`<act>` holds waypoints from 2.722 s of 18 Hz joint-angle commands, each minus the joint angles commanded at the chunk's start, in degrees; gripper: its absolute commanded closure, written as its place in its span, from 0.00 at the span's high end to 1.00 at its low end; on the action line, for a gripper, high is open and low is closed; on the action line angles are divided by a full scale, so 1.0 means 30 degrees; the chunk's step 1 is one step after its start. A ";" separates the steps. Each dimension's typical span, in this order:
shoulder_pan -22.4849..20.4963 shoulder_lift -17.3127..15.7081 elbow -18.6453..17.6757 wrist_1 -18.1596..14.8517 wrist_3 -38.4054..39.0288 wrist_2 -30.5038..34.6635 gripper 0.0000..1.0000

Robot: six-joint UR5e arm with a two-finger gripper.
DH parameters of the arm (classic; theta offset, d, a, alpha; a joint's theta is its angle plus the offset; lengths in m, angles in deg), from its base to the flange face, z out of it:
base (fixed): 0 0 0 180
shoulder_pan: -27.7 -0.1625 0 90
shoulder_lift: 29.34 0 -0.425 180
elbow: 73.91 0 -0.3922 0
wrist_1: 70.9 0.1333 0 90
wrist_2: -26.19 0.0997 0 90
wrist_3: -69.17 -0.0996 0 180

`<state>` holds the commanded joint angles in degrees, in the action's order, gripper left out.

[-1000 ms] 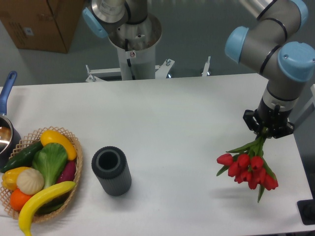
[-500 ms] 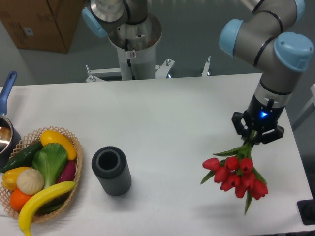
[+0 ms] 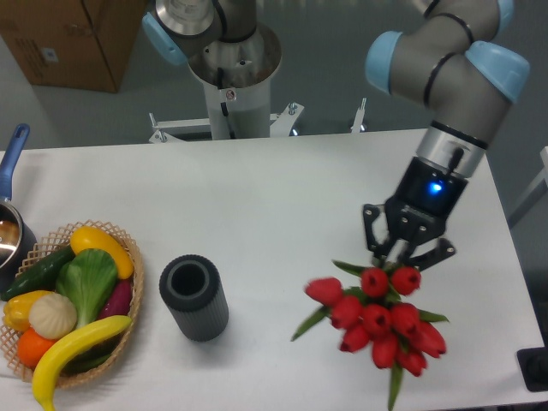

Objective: Insert the flowers into the vase
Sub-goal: 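Carry the tulips toward the dark grey vase, stems first, then lower the tulip stems down into the vase opening, then open the gripper to release the tulips in the vase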

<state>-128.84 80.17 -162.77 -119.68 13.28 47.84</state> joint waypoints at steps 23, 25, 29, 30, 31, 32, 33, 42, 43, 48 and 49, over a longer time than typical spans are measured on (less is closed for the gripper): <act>0.3488 -0.0322 -0.3514 0.1085 -0.3572 -0.5427 0.00; 0.3606 -0.0352 -0.3896 0.1085 -0.3838 -0.5427 0.00; 0.3694 -0.0177 -0.4511 0.1114 -0.4653 -0.5369 0.03; 0.3694 -0.0060 -0.4686 0.1114 -0.5239 -0.5253 0.08; 0.3694 0.0260 -0.4833 0.1114 -0.5737 -0.5136 0.11; 0.3694 0.0496 -0.5009 0.1114 -0.6236 -0.5047 0.15; 0.3694 0.0730 -0.5242 0.1143 -0.6763 -0.5046 0.20; 0.3314 0.1582 -0.6446 0.1173 -0.9053 -0.3379 0.85; 0.3139 0.1582 -0.6533 0.1173 -0.9053 -0.3377 0.95; 0.2583 0.1174 -0.6797 0.1173 -0.8966 -0.2151 1.00; 0.2262 0.0940 -0.6797 0.1144 -0.8907 -0.1914 1.00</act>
<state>-122.05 82.99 -183.16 -116.25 -13.44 42.09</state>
